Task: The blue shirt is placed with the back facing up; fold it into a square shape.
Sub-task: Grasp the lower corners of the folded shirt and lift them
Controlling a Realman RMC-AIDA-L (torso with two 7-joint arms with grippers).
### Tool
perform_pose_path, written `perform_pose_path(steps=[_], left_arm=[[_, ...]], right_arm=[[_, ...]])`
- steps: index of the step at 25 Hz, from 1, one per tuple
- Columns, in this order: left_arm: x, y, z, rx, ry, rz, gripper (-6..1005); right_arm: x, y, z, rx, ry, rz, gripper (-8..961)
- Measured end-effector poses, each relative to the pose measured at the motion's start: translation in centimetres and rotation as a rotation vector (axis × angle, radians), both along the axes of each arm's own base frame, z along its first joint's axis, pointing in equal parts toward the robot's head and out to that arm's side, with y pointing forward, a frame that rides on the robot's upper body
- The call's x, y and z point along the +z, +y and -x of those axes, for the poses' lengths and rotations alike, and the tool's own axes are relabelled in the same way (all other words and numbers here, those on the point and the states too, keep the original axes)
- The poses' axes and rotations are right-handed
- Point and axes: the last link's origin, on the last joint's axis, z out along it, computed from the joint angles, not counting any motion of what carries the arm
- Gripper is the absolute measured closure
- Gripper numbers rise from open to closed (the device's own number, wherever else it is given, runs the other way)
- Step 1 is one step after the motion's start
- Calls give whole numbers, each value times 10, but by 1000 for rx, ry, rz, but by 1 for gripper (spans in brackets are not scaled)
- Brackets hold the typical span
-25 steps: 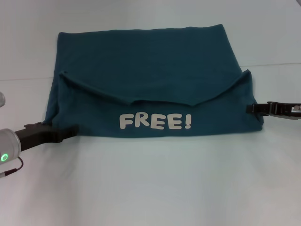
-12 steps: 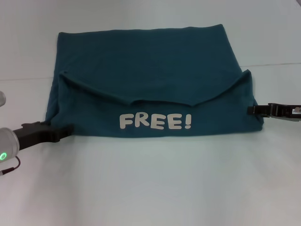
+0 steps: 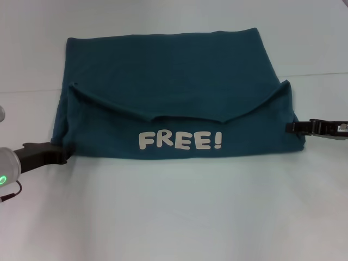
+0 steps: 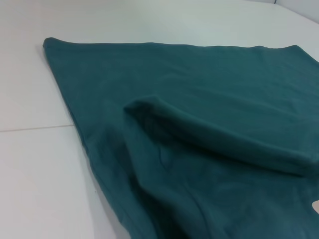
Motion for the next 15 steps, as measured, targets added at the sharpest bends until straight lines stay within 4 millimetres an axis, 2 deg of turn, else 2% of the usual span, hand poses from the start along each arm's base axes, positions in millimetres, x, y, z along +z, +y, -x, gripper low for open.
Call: perform_pose_path(steps=[7,10,15], left_arm=[[-1,0,0,-1,9,8,770],[0,-1,1,2,11,13,950],[4,-3,-1,-5,8,23,949]], right_arm=[[0,-1,-1,-3,0,0,376],[1,-2,-2,-6,-1,0,377],[3,-4,-7,-16,-5,0,376]])
